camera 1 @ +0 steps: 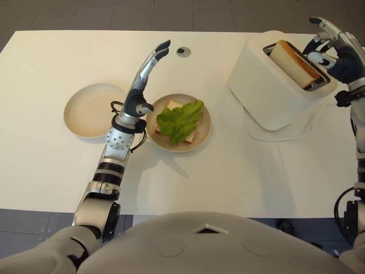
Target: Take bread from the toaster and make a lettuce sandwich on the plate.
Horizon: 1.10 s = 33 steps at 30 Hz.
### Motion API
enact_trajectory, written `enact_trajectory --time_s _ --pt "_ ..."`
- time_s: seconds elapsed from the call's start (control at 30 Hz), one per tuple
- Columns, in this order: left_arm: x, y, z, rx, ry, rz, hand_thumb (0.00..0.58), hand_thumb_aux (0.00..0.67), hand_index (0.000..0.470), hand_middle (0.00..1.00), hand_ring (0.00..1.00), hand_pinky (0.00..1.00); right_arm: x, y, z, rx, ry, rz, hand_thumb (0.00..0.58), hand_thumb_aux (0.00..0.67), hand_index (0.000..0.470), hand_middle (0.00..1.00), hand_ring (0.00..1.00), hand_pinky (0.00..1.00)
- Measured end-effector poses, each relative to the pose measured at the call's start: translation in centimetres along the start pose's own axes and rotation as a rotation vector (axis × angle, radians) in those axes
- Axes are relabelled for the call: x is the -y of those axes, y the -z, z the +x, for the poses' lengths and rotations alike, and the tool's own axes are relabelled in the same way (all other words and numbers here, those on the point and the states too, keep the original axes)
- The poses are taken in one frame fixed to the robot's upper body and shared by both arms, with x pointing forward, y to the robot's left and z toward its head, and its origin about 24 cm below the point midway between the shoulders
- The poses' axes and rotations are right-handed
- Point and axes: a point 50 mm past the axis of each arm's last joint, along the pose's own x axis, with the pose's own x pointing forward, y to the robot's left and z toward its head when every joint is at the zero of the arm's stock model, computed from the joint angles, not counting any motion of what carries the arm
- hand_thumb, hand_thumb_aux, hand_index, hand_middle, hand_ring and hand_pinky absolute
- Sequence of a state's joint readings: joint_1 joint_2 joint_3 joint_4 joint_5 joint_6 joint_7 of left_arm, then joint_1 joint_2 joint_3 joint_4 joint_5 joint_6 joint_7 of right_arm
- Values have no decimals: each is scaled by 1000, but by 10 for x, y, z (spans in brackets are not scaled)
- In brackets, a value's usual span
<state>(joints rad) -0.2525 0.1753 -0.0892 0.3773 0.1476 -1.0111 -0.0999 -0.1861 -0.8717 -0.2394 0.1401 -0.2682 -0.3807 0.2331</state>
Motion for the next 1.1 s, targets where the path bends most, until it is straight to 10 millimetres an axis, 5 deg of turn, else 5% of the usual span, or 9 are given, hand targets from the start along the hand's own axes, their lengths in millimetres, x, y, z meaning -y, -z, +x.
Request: enact_trajectory --time_s 0.3,0.53,0.6,0.63,0.67,0.8,0.87,0.97,1.1 --pt "1 1 -1 -6 6 1 0 0 0 0 0 0 -17 13 -21 -64 -233 -95 0 0 0 0 0 0" --pt "2 1 -1 -5 5 2 0 0 0 0 0 0 -23 14 -11 -67 -232 -164 27 16 11 0 0 0" --pt "3 1 -1 -6 14 8 0 0 0 0 0 0 -24 13 -9 -61 -229 -173 443 344 241 0 0 0" --pt "3 1 -1 -6 18 10 0 0 0 0 0 0 -25 11 -7 -52 -224 -169 531 476 334 0 0 0" --pt "3 1 -1 -5 18 9 0 0 0 0 0 0 -25 10 -6 -46 -212 -163 580 670 470 0 0 0" --pt "4 1 -1 -5 17 9 0 0 0 0 0 0 -2 2 4 -5 -36 -149 580 670 470 16 16 16" --pt "4 1 -1 -5 17 8 0 0 0 0 0 0 13 -4 9 29 84 -131 580 670 470 290 290 290" --pt "4 1 0 -5 17 8 0 0 0 0 0 0 26 -8 12 58 194 -106 580 670 470 976 976 976" --pt "4 3 -1 -11 18 6 0 0 0 0 0 0 45 -15 14 101 335 -77 580 670 470 1000 1000 1000"
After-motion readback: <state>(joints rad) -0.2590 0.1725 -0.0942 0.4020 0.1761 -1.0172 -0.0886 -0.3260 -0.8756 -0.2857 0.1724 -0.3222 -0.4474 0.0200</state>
